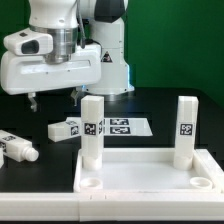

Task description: Assemble desk

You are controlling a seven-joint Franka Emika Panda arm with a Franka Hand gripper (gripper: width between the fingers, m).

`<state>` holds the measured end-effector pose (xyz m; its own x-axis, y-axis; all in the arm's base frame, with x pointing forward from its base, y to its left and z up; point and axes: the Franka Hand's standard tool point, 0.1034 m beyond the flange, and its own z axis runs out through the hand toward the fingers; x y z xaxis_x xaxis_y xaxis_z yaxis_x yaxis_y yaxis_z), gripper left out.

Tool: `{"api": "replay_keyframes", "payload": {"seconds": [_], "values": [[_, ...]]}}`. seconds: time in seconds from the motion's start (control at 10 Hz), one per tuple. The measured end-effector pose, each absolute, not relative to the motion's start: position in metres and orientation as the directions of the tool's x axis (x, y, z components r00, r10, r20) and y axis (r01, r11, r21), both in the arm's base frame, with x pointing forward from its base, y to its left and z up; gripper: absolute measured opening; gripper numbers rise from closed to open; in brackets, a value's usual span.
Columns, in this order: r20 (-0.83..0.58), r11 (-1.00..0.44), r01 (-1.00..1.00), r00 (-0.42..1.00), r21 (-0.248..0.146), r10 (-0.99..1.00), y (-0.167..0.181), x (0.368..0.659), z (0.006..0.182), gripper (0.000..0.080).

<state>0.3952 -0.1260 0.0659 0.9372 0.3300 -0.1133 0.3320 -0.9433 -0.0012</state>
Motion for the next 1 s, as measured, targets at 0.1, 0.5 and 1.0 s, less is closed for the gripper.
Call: {"api": "replay_keyframes", "payload": {"seconds": [0.1,0.5,1.0], "values": [[-0.144,-0.979,0.198,0.969,-0.043,0.202,-0.133,0.4,0.069,0.0649],[-0.139,-1.0,0.001,0.99,-0.027,0.005,-0.131,0.408,0.068,0.0649],[-0.31,-0.775,-0.62,0.766,-0.126,-0.563,-0.129,0.414,0.051,0.0649]]}}
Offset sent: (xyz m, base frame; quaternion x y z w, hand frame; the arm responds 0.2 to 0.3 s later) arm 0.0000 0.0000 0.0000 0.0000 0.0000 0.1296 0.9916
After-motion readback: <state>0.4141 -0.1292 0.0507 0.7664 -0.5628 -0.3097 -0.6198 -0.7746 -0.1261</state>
